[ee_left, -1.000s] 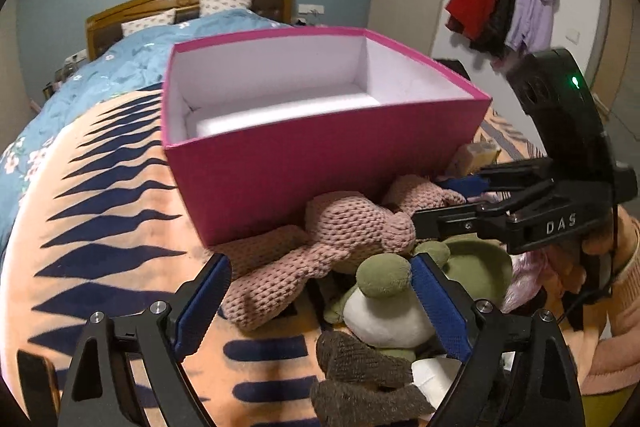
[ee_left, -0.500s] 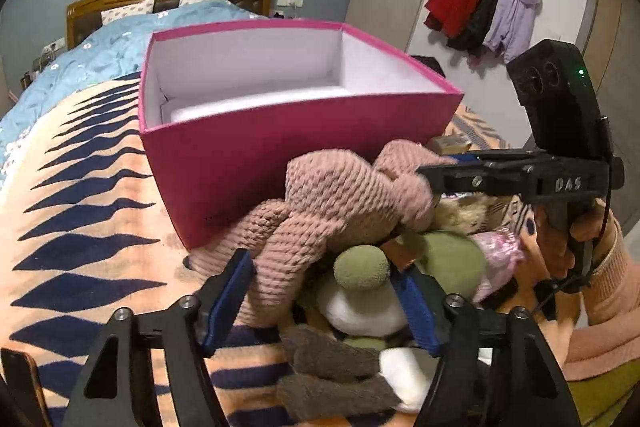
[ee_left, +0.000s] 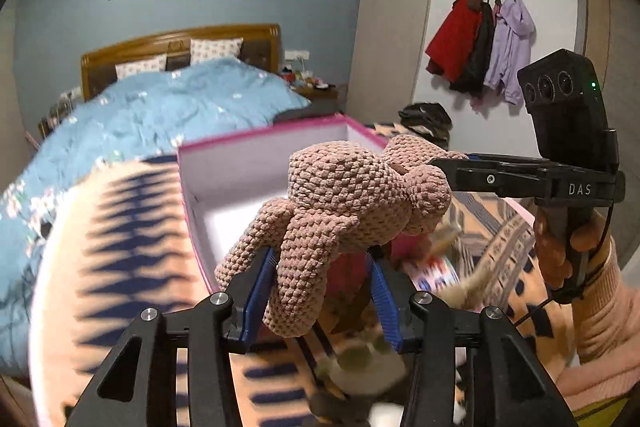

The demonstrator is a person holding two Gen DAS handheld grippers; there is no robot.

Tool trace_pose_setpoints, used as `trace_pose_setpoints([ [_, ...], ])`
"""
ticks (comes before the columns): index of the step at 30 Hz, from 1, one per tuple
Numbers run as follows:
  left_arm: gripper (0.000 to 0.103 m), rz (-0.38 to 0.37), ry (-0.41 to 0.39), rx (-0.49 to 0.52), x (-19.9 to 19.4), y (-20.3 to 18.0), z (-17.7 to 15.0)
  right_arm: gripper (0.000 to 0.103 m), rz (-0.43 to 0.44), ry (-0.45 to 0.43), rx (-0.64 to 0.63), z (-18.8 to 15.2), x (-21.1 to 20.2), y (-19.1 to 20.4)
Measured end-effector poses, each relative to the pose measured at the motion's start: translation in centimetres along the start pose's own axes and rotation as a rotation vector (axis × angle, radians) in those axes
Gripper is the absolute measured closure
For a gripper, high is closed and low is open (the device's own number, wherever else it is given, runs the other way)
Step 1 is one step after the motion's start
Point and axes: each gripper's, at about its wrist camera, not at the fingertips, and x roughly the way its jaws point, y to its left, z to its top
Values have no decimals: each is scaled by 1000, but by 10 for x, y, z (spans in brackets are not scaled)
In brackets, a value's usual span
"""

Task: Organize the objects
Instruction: 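Close both grippers on the pink knit bunny and lift it, then carry the bunny over the magenta box and open both grippers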

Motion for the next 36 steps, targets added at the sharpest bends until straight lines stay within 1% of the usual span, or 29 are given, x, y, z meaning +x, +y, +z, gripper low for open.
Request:
trace_pose_setpoints([
  [2, 56, 20, 3, -2, 6, 7, 14, 55, -11, -15, -16, 13, 5, -3],
  [4, 56, 42, 18, -1, 15, 14, 25, 55, -18, -9, -18, 21, 13, -9],
  [7, 56, 73, 55, 9, 35, 23, 32, 55, -45, 21, -17, 27, 38, -19],
  [10, 56, 61, 120, -14, 59, 34, 27, 55, -57, 70, 10, 26, 59, -37],
  [13, 56, 41, 175, -40, 80, 43, 19, 55, -68, 128, 36, 17, 79, -56],
  [16, 56, 43, 213, -44, 94, 44, 11, 55, -78, 181, 54, 6, 96, -68],
  [19, 56, 52, 230, -43, 100, 44, 3, 55, -72, 236, 72, -3, 110, -76],
  [23, 56, 83, 224, -16, 94, 36, 5, 53, -98, 315, 65, -12, 125, -80],
  [27, 55, 97, 213, -18, 87, 35, 4, 51, -157, 343, 69, -17, 127, -83],
  [30, 54, 99, 192, -32, 80, 35, 2, 49, -199, 345, 70, -17, 124, -86],
  [32, 47, 93, 175, -36, 73, 34, 0, 47, -213, 336, 65, -17, 121, -87],
  [34, 43, 77, 150, -47, 63, 34, 0, 46, -233, 309, 65, -17, 110, -86],
  [36, 40, 49, 120, -58, 50, 33, -1, 46, -229, 278, 60, -16, 97, -83],
])
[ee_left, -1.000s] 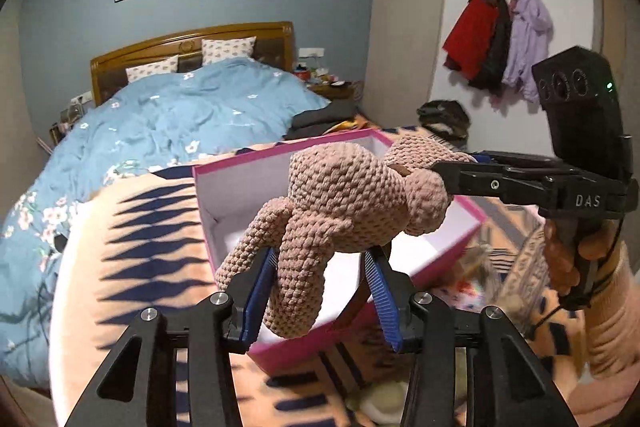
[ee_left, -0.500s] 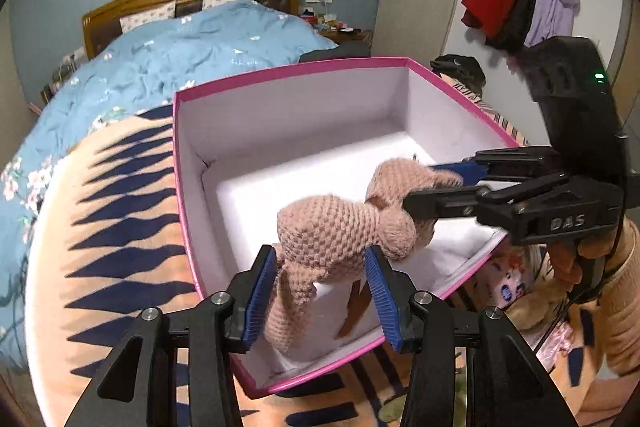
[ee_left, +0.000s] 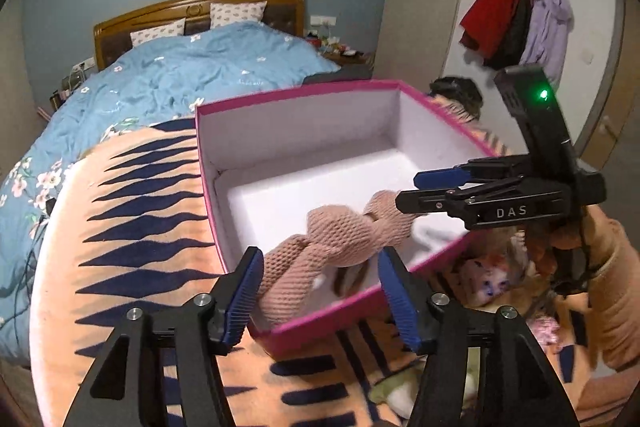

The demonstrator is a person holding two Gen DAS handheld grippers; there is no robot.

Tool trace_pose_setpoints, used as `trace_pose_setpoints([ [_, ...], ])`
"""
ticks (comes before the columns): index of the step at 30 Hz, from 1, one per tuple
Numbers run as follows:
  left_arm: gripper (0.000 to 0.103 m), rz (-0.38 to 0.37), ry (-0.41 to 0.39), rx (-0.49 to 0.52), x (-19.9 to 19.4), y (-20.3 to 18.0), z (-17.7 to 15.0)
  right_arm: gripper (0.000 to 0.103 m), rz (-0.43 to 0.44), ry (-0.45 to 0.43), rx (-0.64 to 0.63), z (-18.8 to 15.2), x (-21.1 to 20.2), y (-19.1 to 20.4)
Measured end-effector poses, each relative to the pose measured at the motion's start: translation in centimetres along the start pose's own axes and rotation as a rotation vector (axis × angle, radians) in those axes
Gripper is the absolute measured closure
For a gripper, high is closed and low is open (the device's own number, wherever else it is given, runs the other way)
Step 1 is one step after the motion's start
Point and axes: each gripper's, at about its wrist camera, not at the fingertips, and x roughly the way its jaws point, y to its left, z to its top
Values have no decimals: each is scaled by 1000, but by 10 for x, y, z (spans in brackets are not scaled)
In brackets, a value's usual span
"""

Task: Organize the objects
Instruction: 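Carry the bunny over the magenta box and open both grippers, then move both grippers back to the grey-brown plush dog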

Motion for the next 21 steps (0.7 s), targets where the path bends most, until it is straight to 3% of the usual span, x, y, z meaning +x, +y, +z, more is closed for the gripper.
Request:
trace_pose_setpoints([
  [2, 35, -34, -42, -26, -18, 1, -4, 46, 8, -42, -8, -6, -20, 3],
  [10, 34, -136, -163, -110, -79, 8, -21, 38, 119, -163, -126, -60, -100, 35],
  [14, 34, -164, -221, -123, -109, 4, -35, 38, 181, -151, -193, -97, -118, 59],
  [17, 31, -115, -244, -102, -126, -4, -46, 38, 232, -120, -227, -121, -120, 75],
  [21, 25, -62, -228, -79, -133, -13, -64, 38, 262, -15, -282, -150, -104, 100],
])
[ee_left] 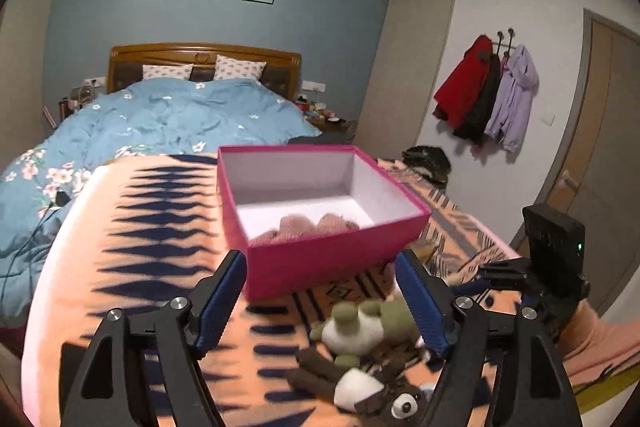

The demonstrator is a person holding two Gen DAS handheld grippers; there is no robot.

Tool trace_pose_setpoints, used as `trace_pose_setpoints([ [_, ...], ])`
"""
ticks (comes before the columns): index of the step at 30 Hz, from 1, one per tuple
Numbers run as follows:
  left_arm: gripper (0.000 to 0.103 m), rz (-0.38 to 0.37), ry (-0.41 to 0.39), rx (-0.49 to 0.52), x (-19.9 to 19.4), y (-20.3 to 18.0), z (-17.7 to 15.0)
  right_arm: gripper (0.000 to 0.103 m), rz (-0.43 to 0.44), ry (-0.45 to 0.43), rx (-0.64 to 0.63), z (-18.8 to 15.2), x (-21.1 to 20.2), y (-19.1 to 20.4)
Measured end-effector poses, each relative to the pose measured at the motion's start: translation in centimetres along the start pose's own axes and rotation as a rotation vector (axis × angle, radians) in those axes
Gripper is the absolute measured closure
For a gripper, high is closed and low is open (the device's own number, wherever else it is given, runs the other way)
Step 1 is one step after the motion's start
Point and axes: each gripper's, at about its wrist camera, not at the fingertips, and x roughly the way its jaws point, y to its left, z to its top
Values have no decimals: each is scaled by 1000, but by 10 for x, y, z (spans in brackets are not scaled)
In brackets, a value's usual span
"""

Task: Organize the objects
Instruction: 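Move both grippers back to the grey-brown plush dog, then grasp the grey-brown plush dog with both grippers and lift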

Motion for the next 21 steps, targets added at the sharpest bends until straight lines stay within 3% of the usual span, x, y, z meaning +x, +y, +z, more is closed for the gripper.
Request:
trace_pose_setpoints([
  [7, 25, 67, 89, 30, 4, -7, -40, 38, 117, 169, -61, -26, 51, 41],
  [10, 25, 77, 113, 22, 4, -3, -51, 37, 119, 209, -92, -34, 67, 54],
  [14, 25, 77, 120, -13, 2, 5, -63, 39, 79, 233, -58, -42, 85, 49],
  [15, 25, 84, 125, -15, 3, 5, -66, 46, 80, 232, -41, -43, 86, 45],
  [16, 25, 92, 130, -15, 4, 6, -69, 53, 96, 221, -8, -43, 85, 38],
  [21, 25, 79, 165, -23, 14, 7, -77, 55, 108, 128, 57, -35, 60, 19],
])
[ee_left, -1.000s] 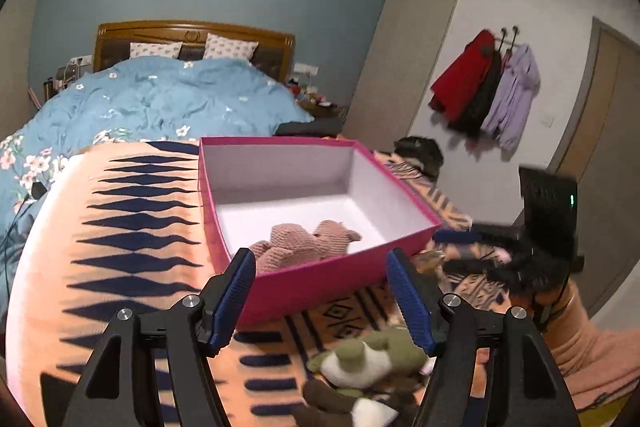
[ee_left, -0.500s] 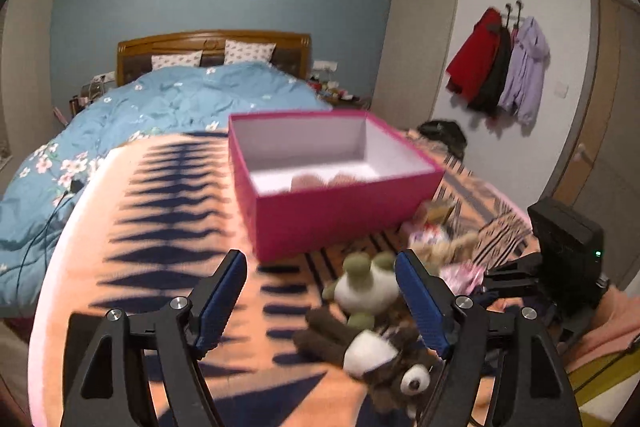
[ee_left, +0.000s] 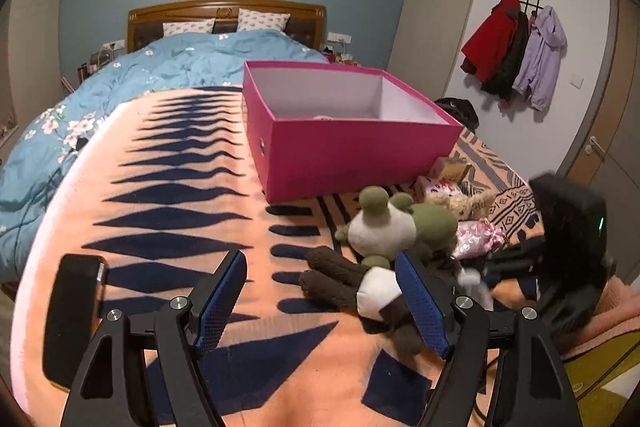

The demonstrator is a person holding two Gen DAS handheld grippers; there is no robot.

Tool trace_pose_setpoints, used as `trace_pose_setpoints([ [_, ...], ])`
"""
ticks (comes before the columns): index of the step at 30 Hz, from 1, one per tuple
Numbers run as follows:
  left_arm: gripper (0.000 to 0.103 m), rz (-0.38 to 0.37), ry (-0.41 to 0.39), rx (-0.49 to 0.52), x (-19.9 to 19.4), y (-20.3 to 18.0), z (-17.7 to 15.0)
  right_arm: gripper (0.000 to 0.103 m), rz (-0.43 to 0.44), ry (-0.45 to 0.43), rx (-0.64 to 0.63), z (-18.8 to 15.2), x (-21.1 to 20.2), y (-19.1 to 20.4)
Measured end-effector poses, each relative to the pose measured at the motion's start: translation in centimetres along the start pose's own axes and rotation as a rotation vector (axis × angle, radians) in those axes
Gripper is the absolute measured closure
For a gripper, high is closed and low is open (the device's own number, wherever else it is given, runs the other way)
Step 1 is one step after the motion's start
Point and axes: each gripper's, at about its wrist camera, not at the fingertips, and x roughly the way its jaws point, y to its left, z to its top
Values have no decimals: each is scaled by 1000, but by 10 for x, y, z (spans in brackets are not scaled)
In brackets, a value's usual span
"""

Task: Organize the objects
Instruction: 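Grasp the grey-brown plush dog with both grippers and lift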

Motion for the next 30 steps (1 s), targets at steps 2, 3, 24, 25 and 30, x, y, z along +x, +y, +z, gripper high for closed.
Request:
trace_pose_setpoints([
  [2, 25, -20, 11, 7, 6, -4, -3, 58, -8, -49, 21, 6, -12, -7],
  [3, 25, -31, 19, 14, 9, -6, -4, 59, -8, -74, 40, 8, -20, -12],
  [24, 40, -103, 158, 139, 86, -59, -23, 35, -201, -203, 27, 22, -42, -8],
  [25, 40, -103, 159, 140, 86, -59, -23, 35, -207, -197, 29, 25, -37, -7],
  [30, 40, -103, 160, 140, 86, -59, -22, 49, -219, -149, 33, 33, -16, -13],
])
